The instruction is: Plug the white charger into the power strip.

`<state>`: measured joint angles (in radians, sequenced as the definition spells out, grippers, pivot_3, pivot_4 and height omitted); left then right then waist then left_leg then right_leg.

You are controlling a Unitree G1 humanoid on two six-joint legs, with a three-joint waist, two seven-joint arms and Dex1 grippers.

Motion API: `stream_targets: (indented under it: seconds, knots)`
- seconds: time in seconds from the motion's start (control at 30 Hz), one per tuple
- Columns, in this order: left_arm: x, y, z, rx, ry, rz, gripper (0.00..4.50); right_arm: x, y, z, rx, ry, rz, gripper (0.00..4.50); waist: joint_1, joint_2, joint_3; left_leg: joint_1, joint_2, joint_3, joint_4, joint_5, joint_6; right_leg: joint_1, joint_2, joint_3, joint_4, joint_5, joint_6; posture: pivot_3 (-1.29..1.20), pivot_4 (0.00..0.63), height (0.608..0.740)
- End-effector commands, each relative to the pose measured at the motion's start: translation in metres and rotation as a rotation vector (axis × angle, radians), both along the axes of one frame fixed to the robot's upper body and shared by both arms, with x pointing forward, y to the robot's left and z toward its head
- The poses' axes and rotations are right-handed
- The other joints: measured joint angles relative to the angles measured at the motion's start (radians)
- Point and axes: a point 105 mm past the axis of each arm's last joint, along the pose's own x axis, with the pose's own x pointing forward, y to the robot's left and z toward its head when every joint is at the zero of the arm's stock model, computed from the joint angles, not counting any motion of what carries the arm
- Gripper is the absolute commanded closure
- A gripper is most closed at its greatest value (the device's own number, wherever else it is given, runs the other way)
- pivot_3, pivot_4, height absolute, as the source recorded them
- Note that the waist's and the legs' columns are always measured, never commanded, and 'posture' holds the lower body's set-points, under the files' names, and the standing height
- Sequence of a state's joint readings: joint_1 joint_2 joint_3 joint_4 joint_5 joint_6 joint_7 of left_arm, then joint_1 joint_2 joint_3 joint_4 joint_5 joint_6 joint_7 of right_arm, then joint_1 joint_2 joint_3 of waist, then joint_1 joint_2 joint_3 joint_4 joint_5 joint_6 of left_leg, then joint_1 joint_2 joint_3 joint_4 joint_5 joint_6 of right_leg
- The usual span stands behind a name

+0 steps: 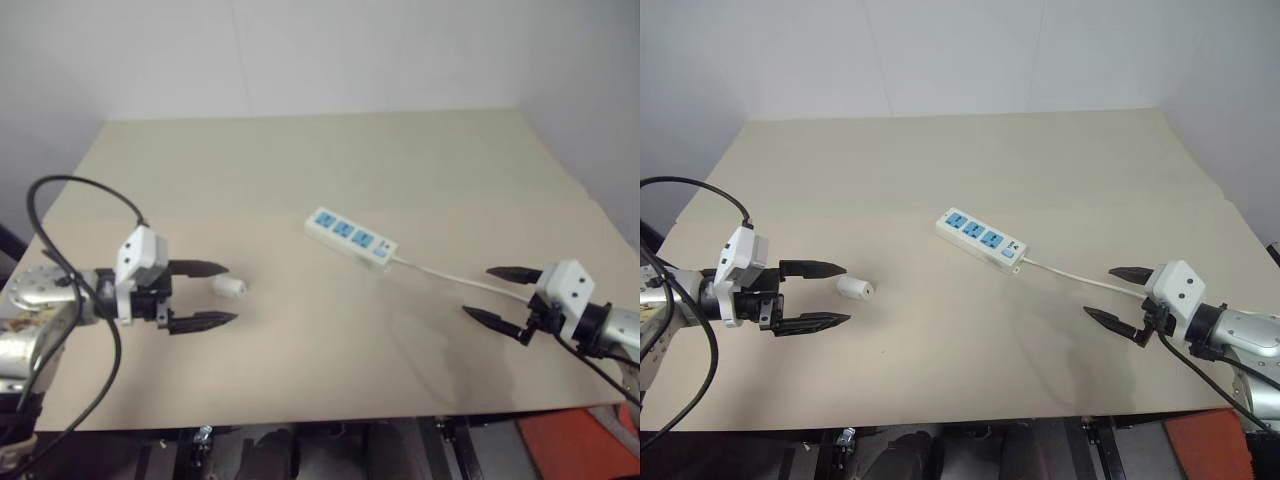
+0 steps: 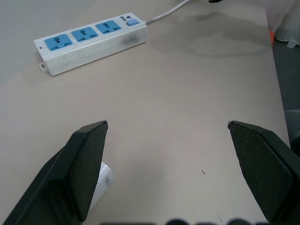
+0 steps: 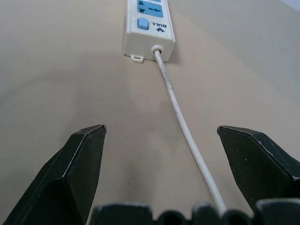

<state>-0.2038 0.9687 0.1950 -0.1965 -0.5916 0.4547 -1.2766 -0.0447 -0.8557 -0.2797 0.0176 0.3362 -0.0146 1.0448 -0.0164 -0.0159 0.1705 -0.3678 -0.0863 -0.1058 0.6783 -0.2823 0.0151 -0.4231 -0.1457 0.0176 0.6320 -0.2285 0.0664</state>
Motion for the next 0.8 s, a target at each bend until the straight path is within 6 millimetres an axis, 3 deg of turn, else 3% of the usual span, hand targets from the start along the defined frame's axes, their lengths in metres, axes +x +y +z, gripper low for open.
stream_targets:
  seconds: [0.03,0.63,0.8]
  knots:
    - [-0.001,0.001,0.009,-0.005,-0.056,0.002,0.00,0.003,0.006,0.013,0.019,-0.063,0.021,0.03,-0.002,0.000,0.000,0.000,0.000,0.000,0.000,0.000,0.000,0.000,0.000,0.000,0.000,0.000,0.000,0.00,0.150,0.740]
    - [-0.007,0.002,0.009,0.005,-0.041,0.011,0.00,0.005,0.011,0.010,0.023,-0.078,0.022,0.03,0.001,0.000,0.000,0.000,0.000,0.000,0.000,0.000,0.000,0.000,0.000,0.000,0.000,0.000,0.000,0.00,0.150,0.740]
    - [-0.006,0.000,0.006,0.002,-0.034,0.009,0.00,0.015,0.017,0.009,0.040,-0.071,0.029,0.03,-0.004,0.000,0.000,0.000,0.000,0.000,0.000,0.000,0.000,0.000,0.000,0.000,0.000,0.000,0.000,0.00,0.150,0.740]
